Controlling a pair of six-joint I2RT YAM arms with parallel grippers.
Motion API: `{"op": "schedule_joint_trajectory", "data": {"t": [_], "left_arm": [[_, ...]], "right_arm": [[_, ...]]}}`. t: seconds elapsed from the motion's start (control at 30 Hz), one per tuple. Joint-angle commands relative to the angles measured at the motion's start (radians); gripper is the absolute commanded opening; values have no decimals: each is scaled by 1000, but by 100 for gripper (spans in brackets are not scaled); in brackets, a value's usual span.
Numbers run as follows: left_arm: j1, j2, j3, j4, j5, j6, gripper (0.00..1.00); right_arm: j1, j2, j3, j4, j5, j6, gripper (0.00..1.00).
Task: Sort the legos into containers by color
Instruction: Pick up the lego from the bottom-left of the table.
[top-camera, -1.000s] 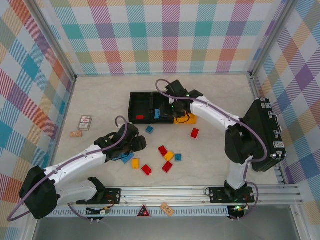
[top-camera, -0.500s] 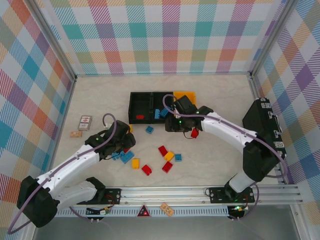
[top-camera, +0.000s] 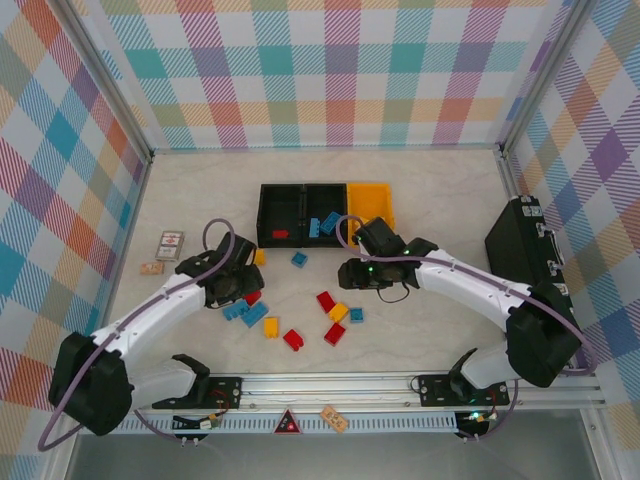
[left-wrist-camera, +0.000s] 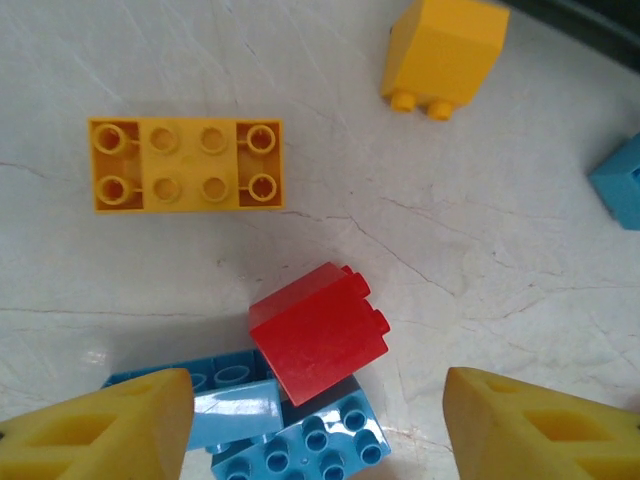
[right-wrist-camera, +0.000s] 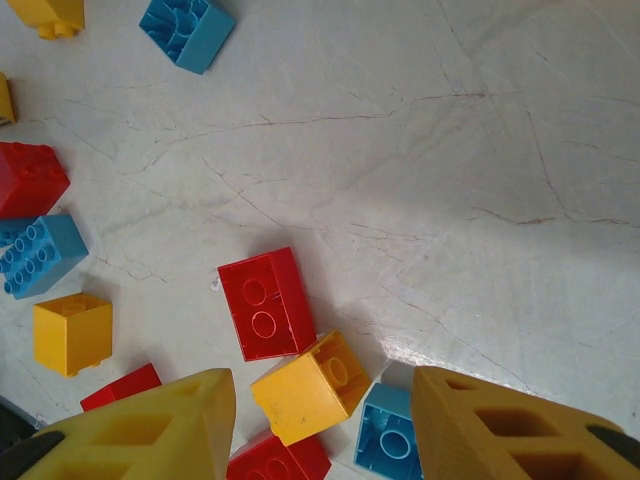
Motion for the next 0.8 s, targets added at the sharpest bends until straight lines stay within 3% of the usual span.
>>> {"op": "schedule_joint_trajectory", "data": {"t": [0.0, 0.17, 0.43, 0.77], "left_arm": [[14, 61, 24, 36, 38, 27, 70], [16, 151, 19, 88, 47, 25, 73], [15, 252, 13, 134, 40, 23, 70], [15, 290, 35, 142, 43, 37, 45]], "right_arm": [[6, -20, -14, 19, -19, 21, 50], [6, -24, -20, 26, -21, 31, 50], [6, -23, -28, 30, -22, 38, 50], [6, -25, -45, 41, -21, 52, 50]]}}
